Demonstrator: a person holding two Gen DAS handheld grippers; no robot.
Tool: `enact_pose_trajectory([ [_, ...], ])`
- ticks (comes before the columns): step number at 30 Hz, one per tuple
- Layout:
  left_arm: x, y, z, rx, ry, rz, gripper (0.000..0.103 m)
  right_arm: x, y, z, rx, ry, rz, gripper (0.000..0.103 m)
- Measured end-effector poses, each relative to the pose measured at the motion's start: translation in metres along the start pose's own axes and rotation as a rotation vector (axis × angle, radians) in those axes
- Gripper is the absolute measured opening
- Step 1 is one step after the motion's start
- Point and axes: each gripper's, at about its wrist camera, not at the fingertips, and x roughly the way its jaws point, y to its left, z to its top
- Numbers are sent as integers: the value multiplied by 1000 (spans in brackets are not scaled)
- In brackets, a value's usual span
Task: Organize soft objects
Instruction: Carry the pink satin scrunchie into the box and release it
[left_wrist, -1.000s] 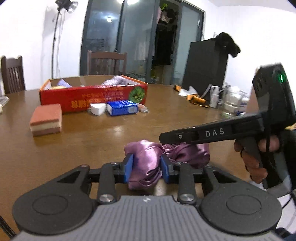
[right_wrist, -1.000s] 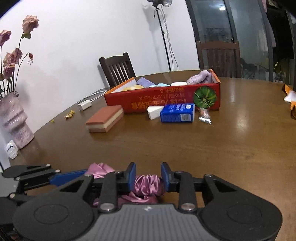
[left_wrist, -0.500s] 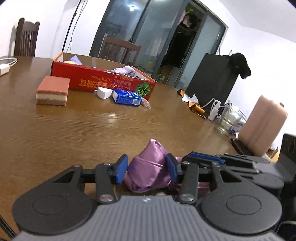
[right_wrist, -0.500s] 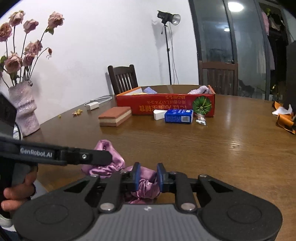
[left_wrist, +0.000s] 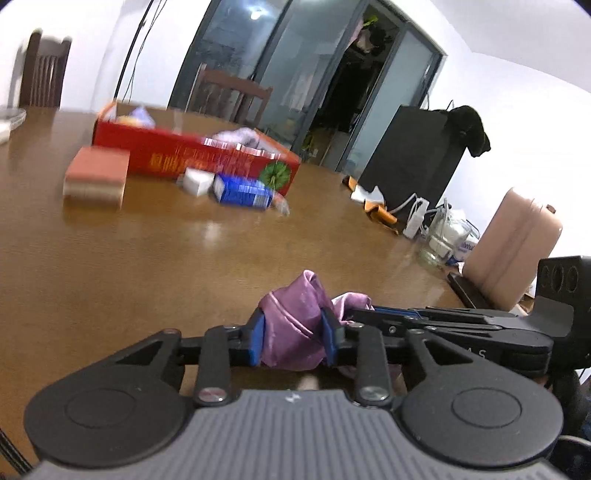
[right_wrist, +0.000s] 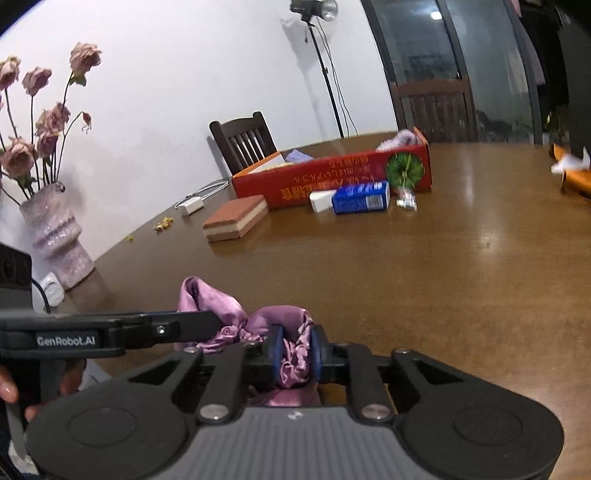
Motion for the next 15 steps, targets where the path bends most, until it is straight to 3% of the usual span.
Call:
enact_pose_trajectory([
  [4,11,3,39,17,-47,-28,31,5,-5,34,-34,-64,-14,14],
  [10,65,32,142,1,-102,-38,31,46,-24,129,-155,-146,-49,14],
  [15,151,68,230,-63,-24,14,31,128,-68,222,-164,-106,-67,13],
])
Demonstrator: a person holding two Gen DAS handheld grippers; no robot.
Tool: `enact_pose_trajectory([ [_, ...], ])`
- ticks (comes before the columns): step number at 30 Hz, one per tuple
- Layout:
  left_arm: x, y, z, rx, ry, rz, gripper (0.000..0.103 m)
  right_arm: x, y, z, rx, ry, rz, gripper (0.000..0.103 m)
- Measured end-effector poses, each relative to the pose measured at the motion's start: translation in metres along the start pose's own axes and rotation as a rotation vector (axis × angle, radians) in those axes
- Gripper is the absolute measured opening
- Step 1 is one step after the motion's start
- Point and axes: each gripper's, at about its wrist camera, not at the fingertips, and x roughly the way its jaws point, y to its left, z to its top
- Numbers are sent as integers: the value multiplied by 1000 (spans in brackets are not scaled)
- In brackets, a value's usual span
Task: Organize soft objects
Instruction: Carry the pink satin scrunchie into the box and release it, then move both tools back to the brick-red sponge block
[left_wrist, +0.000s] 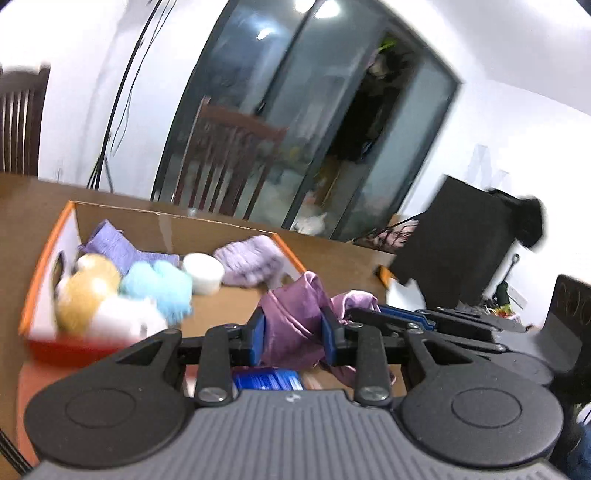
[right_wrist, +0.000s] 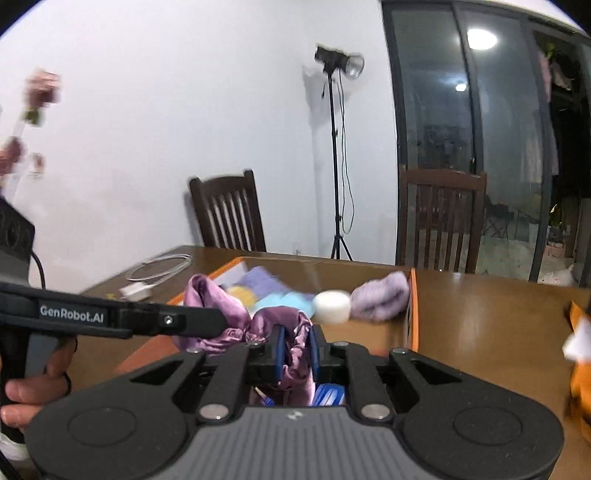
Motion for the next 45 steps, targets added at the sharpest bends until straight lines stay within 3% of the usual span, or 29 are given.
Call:
enact_pose_trajectory([
  [5,94,31,41,-58,108,84,31,102,-36,39,-51,148,-82,13],
  [9,146,50,42,-96,171,167,33,161,-49,41,-146,237,-151,13],
  [13,150,56,37,-60,169,172,49,196,-48,27,-273,311,-225,14],
  [16,141,53,38,-25,164,174,58,203,-49,24,-286,334,-267,18],
  [17,136,53,40,-21,155,182,58,203,-50,25,-278,338,-273,23],
  [20,119,52,49,-1,133,192,59,203,-50,29,-268,362,-264,25],
  [23,91,47,62,27,86,215,63,190,-44,42,-258,340,-259,38],
  [27,45,34,79,70,31,252,63,150,-35,69,-253,280,-265,42],
  [30,3,20,87,102,-16,260,71,103,-29,91,-261,209,-284,48],
  [37,-89,-18,83,218,-114,270,78,-4,-14,122,-245,66,-289,59],
  [42,-133,-28,39,217,-173,305,81,-50,5,110,-208,-22,-257,69],
  [45,-159,-34,-12,234,-219,317,84,-82,23,71,-172,-98,-199,71],
])
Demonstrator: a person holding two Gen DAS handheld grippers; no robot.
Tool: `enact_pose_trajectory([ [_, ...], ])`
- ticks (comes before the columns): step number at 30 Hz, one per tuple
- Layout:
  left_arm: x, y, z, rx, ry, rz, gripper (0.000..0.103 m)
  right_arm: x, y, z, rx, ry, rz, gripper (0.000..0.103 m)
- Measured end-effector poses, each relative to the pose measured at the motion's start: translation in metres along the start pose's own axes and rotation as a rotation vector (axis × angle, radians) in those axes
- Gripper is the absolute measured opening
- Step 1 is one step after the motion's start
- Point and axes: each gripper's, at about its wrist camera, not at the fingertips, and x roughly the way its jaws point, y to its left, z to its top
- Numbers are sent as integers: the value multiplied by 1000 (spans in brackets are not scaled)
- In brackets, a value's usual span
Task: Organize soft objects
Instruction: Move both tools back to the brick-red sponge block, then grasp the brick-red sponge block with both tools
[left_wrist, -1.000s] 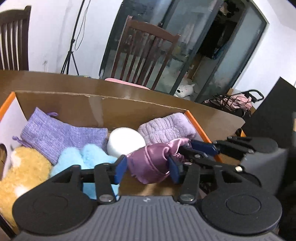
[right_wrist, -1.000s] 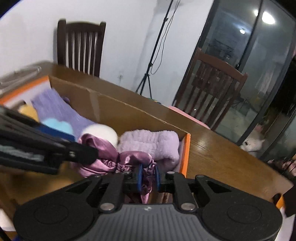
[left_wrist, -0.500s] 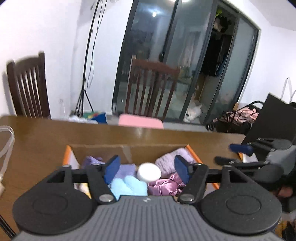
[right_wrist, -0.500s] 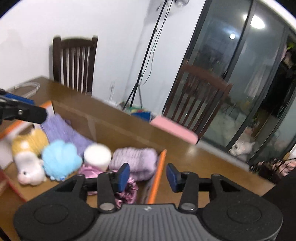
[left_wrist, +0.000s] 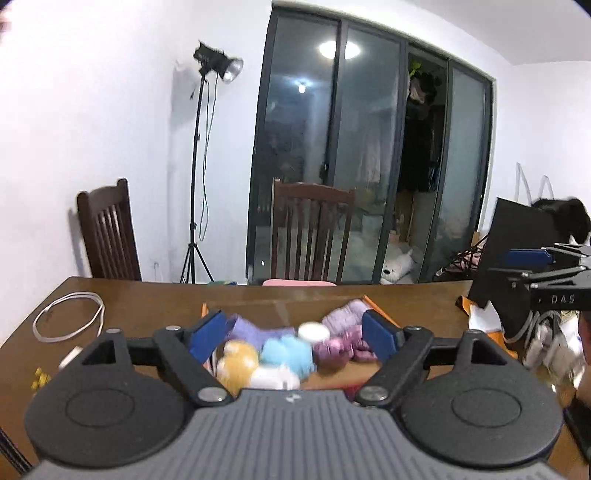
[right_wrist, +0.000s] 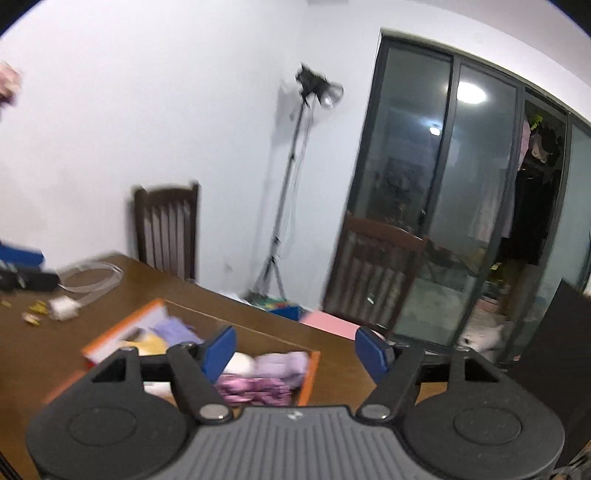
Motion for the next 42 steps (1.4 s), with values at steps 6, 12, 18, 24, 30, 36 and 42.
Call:
enact_pose_trajectory([
  [6,-64,-14,-85,19,-25,28,92,-72,48,-93,26,-115,82,84],
  [12,-94,-14,-152,-35,108,49,94,-106,77,-176,165,-4,182,85],
  [18,-80,5,-165,-88,170,71,94,-99,84,-205,184,83,139,85],
  [24,-39,14,-159,-70,123,120,102,-86,84,-206,229,78,129,85],
  [30,46,27,-145,-12,194,220,102,-61,87,-201,235,108,131,85],
  [36,88,34,-142,-23,227,242,96,-46,85,-198,232,117,132,85],
  [42,66,22,-154,22,242,171,70,-29,80,-187,235,103,145,85],
])
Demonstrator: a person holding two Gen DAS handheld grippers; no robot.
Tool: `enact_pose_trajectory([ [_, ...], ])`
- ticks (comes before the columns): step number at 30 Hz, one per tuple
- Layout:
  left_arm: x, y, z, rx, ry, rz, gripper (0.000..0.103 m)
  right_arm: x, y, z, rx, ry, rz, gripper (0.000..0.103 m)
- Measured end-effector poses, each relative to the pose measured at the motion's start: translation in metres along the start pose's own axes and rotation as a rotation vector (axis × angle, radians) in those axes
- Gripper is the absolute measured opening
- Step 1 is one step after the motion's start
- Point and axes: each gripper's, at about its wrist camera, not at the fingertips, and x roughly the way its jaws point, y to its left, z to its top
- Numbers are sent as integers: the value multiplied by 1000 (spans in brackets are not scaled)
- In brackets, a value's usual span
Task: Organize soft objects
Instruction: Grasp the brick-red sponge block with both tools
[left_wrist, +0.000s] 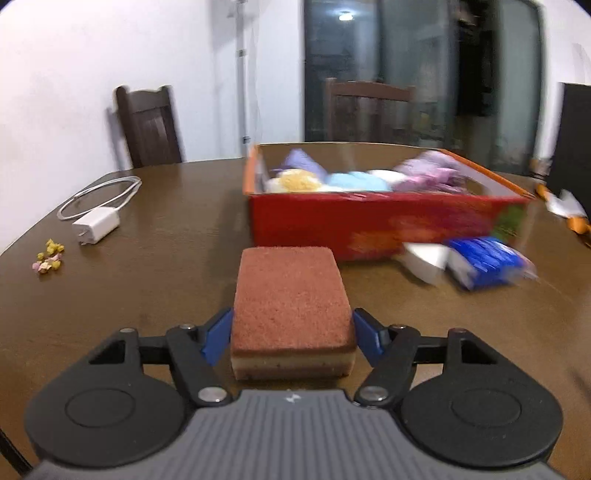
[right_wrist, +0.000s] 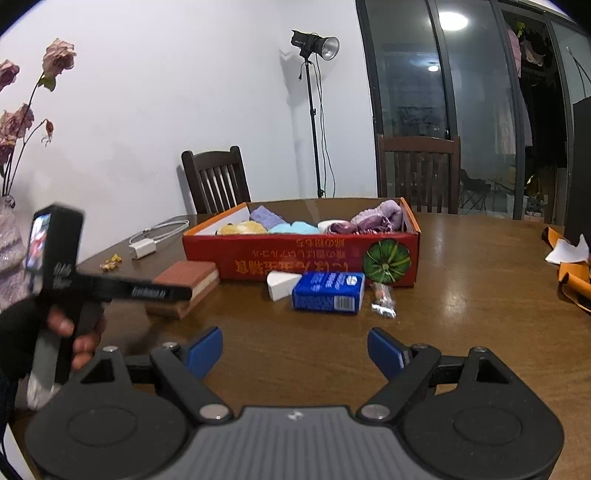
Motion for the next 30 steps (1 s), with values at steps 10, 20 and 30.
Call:
enact_pose_trajectory([
  [10,-91,-22,-63,146,-15,-284,85,17,1,-1,55,55,120,84],
  [20,-83,37,-55,-335,58,-399,35,60,24,-8,146,172,280,38],
  [30,-77,2,-60,-352,100,-527,31,-20,28,-30,138,162,173,34],
])
